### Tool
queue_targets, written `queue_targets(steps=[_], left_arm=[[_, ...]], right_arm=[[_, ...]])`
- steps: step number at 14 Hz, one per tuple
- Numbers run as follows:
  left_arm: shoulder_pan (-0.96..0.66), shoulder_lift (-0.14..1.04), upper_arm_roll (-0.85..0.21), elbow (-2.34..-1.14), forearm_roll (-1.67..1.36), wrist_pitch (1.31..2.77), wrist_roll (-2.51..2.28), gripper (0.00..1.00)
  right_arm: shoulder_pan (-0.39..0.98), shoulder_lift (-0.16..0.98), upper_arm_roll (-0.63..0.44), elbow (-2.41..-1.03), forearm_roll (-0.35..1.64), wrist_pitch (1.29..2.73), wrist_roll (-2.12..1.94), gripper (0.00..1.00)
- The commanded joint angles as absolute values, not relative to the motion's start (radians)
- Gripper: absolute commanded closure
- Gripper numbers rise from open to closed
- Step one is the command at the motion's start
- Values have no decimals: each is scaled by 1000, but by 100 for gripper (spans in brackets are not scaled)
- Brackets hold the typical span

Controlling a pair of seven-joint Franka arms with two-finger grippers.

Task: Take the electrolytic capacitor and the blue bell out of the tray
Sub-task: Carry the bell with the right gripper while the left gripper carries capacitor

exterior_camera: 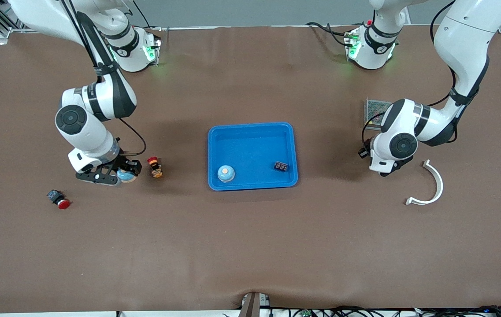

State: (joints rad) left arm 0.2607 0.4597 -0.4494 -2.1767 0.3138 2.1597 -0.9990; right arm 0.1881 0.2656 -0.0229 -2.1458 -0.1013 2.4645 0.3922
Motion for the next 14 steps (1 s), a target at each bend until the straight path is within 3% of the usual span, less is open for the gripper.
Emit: queue_targets(steps=[1,4,7,11,14], left_arm=[[267,465,-451,-2168,334,2166,-992,0],[262,456,-456,-2120,333,2097,-1011,0],[235,454,-466,-2007,319,1938,-1019,0],[195,454,-572,-1870,316,1818,-1150,0],[149,469,-623,-1801,290,1809,-1334,0]], right_arm=[[132,325,-5,-2146,-121,2516,347,100],[109,383,-2,-2137,-117,2539,342,100],[98,462,2,-2106,-104,2539,344,100],[97,472,3,-2103,-103,2540,344,100],[95,483,5,-2100,-101,2543,344,100]])
